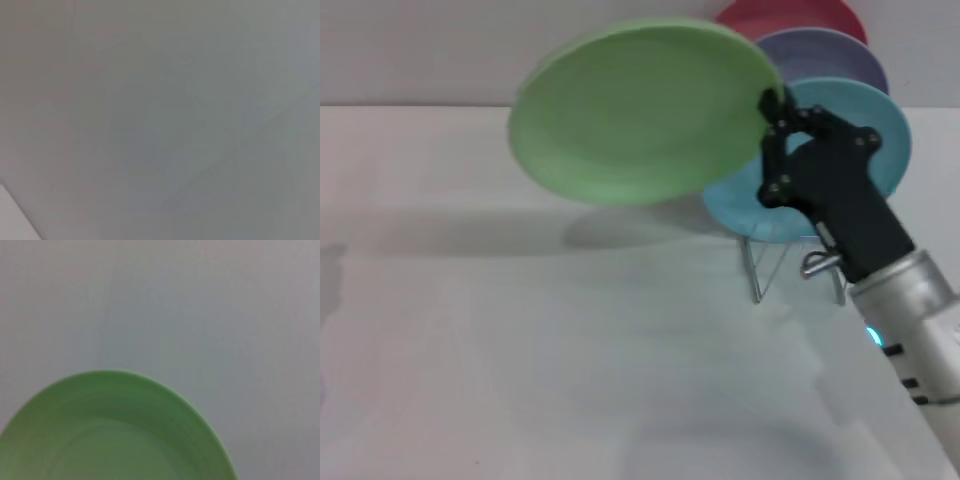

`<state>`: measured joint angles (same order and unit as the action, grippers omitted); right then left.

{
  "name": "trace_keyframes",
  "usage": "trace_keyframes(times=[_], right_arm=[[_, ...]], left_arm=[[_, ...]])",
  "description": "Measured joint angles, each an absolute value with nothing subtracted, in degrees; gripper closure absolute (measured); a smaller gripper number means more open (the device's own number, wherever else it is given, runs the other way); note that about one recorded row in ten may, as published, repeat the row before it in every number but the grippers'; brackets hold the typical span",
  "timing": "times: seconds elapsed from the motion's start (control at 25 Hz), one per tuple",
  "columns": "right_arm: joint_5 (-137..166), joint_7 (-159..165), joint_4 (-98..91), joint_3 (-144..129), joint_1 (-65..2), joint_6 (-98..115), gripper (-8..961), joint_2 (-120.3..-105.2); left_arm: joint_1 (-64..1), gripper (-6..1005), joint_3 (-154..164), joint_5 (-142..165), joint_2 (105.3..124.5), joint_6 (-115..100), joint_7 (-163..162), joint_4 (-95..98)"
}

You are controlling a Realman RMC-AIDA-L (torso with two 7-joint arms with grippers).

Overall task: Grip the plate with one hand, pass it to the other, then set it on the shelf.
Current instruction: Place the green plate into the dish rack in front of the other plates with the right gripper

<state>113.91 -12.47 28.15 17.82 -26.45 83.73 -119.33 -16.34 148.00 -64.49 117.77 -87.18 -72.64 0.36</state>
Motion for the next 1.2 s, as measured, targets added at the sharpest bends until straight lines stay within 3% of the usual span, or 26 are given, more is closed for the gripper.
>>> trace_keyframes(times=[0.44,1.0,1.2], right_arm=[[114.0,-13.2,22.0,17.5,-20.0,97.1,934,-119.24],[114.0,-2.9,12.6,18.0,-18.6,102.7,934,-119.08],[113.5,-0.7,8.6,18.0,-18.4,103.3,934,-119.08]], left_arm=[[-19.5,608,148.8,-63.0,117.35,-84.8,-77.3,-2.4],[-21.2,483,147.4,-63.6,117.86,-78.7,-79.9,-2.6],[-21.6,323,146.8,-63.6,118.02,-77.3,-79.7,-2.2]])
